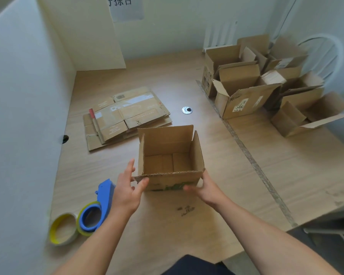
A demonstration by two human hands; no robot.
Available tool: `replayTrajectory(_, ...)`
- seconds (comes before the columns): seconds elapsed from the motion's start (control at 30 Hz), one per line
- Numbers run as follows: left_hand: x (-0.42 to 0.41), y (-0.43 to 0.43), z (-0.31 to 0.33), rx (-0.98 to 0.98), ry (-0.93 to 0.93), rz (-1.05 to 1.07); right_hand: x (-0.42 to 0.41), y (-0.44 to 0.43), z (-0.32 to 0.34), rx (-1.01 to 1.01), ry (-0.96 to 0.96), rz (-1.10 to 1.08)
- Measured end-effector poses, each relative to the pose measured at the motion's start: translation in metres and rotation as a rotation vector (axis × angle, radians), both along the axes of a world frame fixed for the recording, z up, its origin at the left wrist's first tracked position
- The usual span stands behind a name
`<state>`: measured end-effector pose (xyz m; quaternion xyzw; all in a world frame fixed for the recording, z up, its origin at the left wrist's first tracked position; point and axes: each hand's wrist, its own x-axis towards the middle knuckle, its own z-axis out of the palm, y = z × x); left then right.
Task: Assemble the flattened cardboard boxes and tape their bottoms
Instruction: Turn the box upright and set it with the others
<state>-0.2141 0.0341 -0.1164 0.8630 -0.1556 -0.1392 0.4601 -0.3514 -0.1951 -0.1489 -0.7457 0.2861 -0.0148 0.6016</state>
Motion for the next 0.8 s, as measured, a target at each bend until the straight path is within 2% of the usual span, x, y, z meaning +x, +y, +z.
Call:
replayTrajectory(0.07, 0.005, -0.004, -0.003, 0.029, 0.091, 0.039, 0.008, 0.0, -0.008, 0.083, 0.021, -0.11)
replayTrajectory(0.17, 0.011, -0.006, -0.004, 0.063, 0.244, -0.009, 0.015, -0.002, -0.012, 0.186, -0.01, -0.135)
replayTrajectory(0.3, 0.019, -0.013, -0.006, -0.078, 0.422, 0.015, 0.021, -0.003, -0.005, 0.246, -0.077, -0.137)
replayTrajectory(0.43, 0.026, -0.021, -0.004, -0.162, 0.386, 0.062, 0.019, -0.01, 0.009, 0.198, -0.173, -0.157)
replayTrajectory(0.53, 0.025, -0.03, 0.005, -0.189, 0.342, 0.014, 0.012, -0.02, 0.018, 0.138, -0.189, -0.178)
replayTrajectory(0.8, 0.008, -0.075, 0.031, -0.159, 0.232, -0.094, -0.006, -0.054, 0.05, 0.22, -0.283, -0.283)
